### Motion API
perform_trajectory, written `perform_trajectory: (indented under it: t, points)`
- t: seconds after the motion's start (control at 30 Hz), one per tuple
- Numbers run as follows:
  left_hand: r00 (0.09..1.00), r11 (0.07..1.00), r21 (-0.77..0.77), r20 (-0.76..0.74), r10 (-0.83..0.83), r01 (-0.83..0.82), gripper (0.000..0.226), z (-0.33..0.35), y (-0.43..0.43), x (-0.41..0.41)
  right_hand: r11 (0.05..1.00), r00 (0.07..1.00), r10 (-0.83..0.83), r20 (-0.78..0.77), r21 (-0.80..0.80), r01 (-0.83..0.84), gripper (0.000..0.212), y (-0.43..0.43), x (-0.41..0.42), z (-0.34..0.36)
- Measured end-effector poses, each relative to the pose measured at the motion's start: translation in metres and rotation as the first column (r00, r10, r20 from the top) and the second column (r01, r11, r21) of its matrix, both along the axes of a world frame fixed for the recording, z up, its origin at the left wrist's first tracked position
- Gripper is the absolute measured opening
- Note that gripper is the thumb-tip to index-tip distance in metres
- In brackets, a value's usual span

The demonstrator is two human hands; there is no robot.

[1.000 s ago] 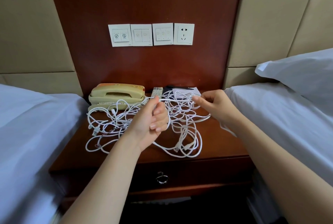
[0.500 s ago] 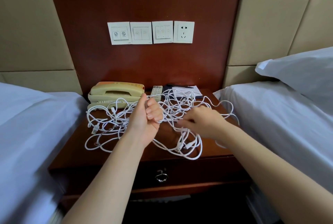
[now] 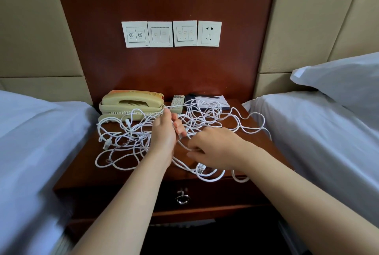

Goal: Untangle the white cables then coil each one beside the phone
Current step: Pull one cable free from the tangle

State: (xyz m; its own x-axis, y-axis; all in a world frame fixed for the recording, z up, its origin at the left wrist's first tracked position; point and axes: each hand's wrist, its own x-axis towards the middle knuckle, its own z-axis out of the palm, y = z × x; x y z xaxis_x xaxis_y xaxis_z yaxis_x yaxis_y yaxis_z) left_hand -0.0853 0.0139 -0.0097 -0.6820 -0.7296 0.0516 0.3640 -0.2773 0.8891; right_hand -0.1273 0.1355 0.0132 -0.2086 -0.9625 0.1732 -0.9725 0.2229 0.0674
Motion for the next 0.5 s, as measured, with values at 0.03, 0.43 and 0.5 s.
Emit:
perform_trajectory:
  t: [0.03, 0.43, 0.5]
  points:
    - [0.999, 0.999, -0.029, 0.007, 0.040, -0.040, 0.040, 0.000, -0.001, 0.000, 1.000, 1.000, -0.008, 0.014, 0.000, 0.008, 0.029, -0.001, 0.000, 0.001]
    - [0.939, 0.827, -0.538, 0.173, 0.296, -0.162, 0.049, -0.006, -0.014, 0.004, 0.998, 0.993, -0.062, 0.101, 0.030, 0.060, 0.024, -0.007, 0.006, 0.013]
    - [0.931, 0.823, -0.564, 0.265, 0.252, -0.062, 0.048, -0.007, -0.014, 0.005, 0.998, 0.998, -0.058, 0.034, -0.036, 0.060, 0.023, -0.007, 0.007, 0.012]
